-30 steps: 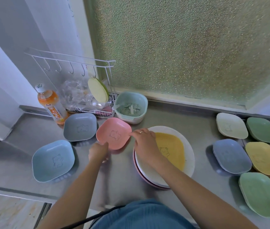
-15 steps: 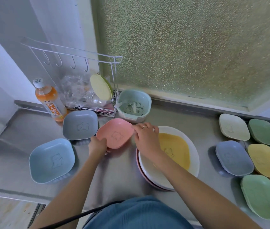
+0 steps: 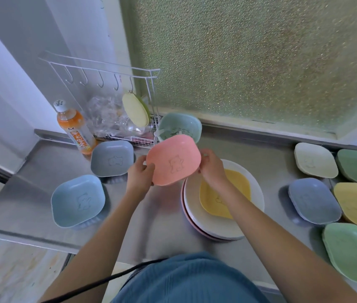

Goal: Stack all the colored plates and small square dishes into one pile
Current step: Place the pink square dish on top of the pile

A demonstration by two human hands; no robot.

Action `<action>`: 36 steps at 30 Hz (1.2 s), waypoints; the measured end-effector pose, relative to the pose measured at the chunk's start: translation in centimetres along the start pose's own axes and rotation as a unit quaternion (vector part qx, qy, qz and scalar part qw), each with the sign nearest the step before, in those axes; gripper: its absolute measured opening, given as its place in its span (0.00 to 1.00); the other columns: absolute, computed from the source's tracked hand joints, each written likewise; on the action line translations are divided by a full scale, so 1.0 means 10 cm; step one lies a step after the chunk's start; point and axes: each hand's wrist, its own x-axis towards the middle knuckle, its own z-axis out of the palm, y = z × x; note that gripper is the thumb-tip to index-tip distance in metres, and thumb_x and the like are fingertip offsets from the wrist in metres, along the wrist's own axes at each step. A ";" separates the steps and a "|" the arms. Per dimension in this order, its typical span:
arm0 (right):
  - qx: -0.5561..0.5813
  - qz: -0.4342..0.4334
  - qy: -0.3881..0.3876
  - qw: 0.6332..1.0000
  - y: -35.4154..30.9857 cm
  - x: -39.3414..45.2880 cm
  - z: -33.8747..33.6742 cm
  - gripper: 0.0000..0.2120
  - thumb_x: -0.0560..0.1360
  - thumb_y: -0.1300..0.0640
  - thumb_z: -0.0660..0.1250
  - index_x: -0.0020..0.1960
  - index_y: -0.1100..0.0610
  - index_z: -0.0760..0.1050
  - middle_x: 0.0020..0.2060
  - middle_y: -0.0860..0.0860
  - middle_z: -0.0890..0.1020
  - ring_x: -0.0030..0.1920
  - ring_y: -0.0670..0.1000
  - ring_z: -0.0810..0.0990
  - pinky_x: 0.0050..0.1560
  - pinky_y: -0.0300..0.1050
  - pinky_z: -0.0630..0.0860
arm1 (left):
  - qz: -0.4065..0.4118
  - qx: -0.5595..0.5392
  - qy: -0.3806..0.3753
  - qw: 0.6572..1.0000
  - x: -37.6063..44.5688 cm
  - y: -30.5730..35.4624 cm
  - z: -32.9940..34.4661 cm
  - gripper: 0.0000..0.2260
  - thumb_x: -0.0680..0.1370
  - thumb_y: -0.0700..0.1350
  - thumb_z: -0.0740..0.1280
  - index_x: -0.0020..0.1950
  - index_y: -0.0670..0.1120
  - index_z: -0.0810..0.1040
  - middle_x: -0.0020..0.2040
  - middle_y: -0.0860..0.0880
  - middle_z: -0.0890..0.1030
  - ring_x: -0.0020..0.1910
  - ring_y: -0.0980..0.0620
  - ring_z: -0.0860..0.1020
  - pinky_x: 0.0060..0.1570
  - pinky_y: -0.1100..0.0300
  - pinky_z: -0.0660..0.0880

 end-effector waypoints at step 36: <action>-0.390 -0.013 0.063 0.919 1.00 -0.31 -0.99 0.20 0.81 0.52 0.50 0.72 0.46 0.62 0.51 0.54 0.81 0.50 0.58 0.79 0.42 0.46 0.69 | 0.177 0.411 -0.143 0.883 -0.42 0.04 1.06 0.25 0.80 0.47 0.54 0.77 0.51 0.52 0.53 0.42 0.81 0.50 0.39 0.79 0.43 0.55 0.70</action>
